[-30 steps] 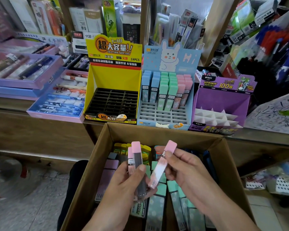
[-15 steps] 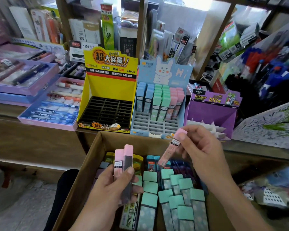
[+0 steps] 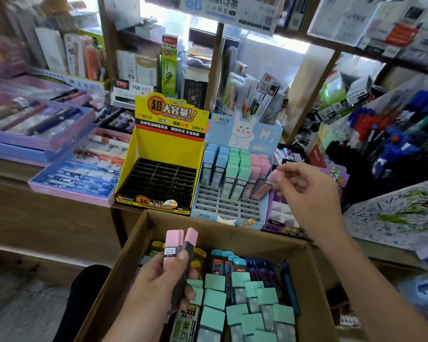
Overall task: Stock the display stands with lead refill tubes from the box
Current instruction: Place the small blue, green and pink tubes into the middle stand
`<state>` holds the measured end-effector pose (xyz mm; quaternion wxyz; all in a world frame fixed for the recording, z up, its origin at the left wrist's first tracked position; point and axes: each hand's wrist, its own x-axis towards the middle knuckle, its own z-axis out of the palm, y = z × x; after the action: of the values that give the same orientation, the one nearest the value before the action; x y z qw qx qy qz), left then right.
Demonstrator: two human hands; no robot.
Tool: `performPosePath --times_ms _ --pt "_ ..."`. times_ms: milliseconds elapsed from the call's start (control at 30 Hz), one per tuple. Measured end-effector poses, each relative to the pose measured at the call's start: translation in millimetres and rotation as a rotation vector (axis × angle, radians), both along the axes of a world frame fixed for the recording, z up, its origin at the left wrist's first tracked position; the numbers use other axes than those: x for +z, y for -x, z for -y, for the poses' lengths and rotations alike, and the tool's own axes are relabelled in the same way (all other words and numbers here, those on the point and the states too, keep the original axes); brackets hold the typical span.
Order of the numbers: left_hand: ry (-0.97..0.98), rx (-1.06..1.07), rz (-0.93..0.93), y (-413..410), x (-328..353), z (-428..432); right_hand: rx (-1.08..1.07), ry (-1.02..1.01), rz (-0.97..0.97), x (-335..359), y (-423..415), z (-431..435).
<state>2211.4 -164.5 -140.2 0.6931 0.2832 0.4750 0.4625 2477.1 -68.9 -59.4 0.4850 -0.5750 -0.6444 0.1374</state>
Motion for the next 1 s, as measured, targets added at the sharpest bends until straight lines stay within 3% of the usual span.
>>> performPosePath --times_ms 533,767,1000 --pt "0.079 -0.031 0.107 3 -4 -8 -0.013 -0.001 0.207 -5 -6 -22" --pt "0.082 -0.022 0.133 4 -4 -7 -0.068 -0.107 0.496 -3 -2 -28" --pt "0.079 -0.007 0.132 1 0 -5 -0.11 -0.072 0.569 -3 -1 -32"
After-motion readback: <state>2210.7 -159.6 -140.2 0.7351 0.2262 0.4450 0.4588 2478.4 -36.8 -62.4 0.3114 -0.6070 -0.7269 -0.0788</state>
